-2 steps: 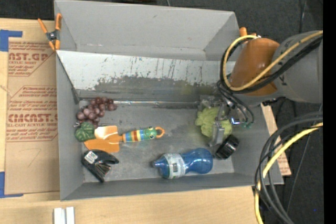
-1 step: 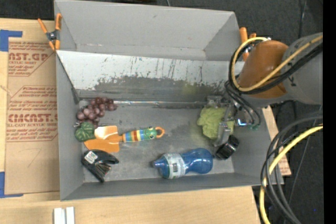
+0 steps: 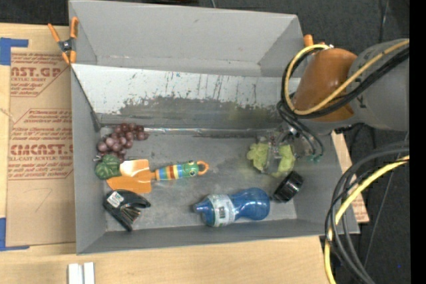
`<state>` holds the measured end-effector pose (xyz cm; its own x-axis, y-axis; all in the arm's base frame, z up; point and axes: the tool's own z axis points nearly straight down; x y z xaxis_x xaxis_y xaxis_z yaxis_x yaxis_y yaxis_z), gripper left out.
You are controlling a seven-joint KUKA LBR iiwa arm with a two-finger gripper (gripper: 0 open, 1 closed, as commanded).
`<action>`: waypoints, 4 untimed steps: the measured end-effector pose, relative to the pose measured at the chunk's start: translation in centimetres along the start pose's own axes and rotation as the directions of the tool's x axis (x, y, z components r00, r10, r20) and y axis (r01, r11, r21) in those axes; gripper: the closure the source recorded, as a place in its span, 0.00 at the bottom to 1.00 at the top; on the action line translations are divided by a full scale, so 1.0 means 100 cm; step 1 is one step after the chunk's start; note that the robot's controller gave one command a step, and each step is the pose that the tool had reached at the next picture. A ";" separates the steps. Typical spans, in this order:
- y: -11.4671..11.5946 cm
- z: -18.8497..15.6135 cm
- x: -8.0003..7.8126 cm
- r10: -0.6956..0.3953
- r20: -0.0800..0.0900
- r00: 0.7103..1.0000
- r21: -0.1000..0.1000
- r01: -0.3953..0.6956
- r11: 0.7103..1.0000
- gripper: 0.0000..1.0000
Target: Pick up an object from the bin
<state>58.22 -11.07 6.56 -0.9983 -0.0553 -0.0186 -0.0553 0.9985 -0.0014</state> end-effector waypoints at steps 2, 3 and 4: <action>0.000 -0.017 0.000 0.000 -0.002 1.000 0.000 0.000 1.000 1.00; 0.001 -0.024 0.000 0.000 0.000 1.000 0.000 0.000 1.000 1.00; 0.001 -0.025 0.000 0.000 -0.001 1.000 0.000 0.000 1.000 1.00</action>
Offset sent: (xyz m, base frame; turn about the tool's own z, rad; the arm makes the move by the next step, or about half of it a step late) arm -0.0001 -0.0001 0.0272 -0.0001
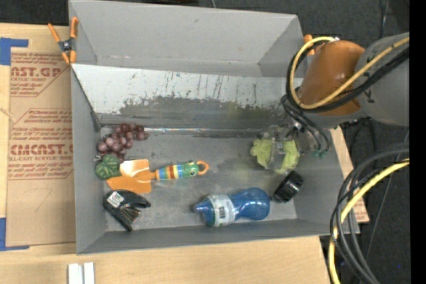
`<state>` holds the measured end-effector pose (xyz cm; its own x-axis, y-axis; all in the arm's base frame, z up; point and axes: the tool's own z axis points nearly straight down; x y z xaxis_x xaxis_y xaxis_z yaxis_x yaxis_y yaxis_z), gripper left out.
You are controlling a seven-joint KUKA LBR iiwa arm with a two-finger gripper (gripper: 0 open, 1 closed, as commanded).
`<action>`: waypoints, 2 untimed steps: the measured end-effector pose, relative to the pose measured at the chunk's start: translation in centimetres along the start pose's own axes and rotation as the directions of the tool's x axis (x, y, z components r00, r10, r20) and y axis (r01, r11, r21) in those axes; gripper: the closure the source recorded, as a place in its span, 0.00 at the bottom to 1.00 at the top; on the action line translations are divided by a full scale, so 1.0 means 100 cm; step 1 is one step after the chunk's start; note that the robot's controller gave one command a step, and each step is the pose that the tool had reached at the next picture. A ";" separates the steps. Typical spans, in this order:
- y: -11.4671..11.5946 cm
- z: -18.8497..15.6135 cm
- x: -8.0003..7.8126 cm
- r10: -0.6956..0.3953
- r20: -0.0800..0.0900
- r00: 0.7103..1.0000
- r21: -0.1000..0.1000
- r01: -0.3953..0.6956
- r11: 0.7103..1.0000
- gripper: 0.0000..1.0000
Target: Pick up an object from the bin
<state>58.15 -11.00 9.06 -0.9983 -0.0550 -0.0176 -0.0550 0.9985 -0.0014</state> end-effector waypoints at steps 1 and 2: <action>0.000 -0.006 0.000 0.000 0.000 1.000 0.000 0.000 1.000 1.00; 0.001 -0.042 0.002 0.000 -0.009 1.000 -0.002 0.000 1.000 1.00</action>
Offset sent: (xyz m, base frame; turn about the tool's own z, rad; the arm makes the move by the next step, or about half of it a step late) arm -0.0003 0.0001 0.0851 0.0002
